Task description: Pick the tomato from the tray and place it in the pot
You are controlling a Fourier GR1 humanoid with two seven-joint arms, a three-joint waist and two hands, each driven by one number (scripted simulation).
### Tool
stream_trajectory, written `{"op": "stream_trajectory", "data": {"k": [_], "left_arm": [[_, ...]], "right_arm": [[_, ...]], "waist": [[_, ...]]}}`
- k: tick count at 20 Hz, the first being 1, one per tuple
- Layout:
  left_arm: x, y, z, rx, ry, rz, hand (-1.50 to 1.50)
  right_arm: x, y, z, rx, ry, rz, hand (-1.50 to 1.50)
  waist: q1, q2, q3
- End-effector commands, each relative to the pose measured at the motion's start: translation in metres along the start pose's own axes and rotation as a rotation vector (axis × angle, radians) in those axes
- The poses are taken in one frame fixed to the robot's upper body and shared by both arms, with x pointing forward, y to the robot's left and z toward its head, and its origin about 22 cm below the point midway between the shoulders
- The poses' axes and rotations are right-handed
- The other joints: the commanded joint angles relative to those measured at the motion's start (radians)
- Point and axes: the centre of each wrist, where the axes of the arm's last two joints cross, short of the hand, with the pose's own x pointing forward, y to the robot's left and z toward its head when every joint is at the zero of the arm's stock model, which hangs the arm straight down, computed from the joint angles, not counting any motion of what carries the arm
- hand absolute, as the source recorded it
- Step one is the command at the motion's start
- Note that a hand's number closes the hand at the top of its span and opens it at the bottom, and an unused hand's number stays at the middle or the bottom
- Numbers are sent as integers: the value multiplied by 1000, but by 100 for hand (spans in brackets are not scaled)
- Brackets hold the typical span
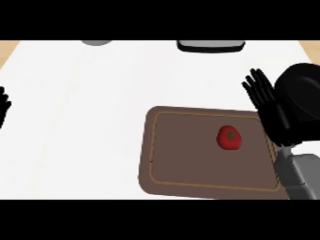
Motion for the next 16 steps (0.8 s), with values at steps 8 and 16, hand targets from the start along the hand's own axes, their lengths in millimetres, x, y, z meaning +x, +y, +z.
{"op": "stream_trajectory", "data": {"k": [8,16], "left_arm": [[33,-54,-25,-14,-115,360,0],[56,-69,-52,-24,-121,424,0]], "right_arm": [[156,-110,-34,225,-160,581,150],[96,-150,2,488,-359,584,-150]], "waist": [[-9,62,3],[15,50,9]]}}
